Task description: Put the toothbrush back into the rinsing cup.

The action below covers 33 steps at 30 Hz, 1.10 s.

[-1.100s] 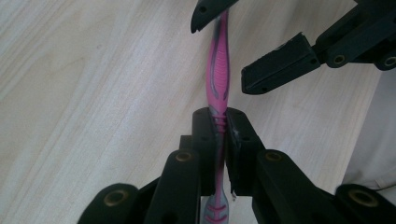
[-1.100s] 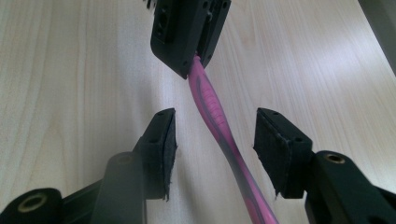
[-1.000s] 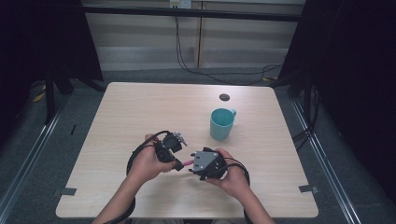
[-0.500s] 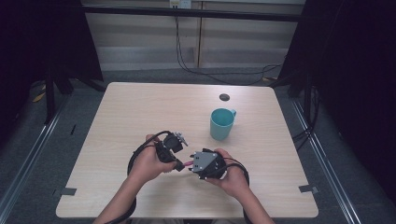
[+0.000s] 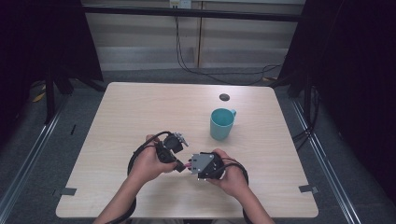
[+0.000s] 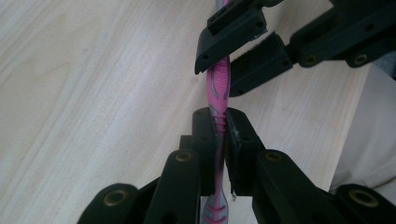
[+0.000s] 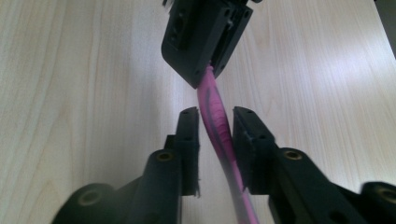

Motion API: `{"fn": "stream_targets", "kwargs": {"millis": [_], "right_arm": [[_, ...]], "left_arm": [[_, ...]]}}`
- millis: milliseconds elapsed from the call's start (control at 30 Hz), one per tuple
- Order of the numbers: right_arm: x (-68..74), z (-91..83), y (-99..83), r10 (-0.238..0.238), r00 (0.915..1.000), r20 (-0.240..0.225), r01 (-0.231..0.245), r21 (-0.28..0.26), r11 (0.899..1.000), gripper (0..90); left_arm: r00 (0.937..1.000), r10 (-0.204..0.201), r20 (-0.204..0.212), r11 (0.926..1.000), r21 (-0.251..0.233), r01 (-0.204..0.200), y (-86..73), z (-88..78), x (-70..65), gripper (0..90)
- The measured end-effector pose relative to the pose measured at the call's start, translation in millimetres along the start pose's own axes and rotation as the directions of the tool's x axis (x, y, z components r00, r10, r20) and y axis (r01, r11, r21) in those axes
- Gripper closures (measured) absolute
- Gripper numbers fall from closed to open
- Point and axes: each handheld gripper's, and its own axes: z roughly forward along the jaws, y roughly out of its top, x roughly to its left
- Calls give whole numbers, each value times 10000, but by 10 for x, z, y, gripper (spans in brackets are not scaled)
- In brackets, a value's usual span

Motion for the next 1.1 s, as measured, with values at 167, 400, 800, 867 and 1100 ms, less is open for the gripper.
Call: {"fn": "stream_targets", "kwargs": {"millis": [167,400,800,867,1100], "right_arm": [[-3,-15,4,-144,9998,-101,146,198,9997,753],[-3,-22,14,-466,9986,-268,476,367,9982,772],[-40,-68,-46,-419,9980,-470,451,693,9966,805],[-55,-86,-70,-259,9987,-430,292,767,9966,805],[-115,-166,-154,24,9997,-252,3,1051,9945,805]], "left_arm": [[10000,84,32,10000,13,-84,9,10,-6,835],[9997,212,121,9998,-53,-212,11,22,-1,830],[9996,257,-111,9920,-1232,-268,-30,-49,61,381],[9993,303,-210,9906,-1330,-329,-36,-68,56,355],[9965,516,-651,9840,-1671,-619,-80,-144,80,283]]}}
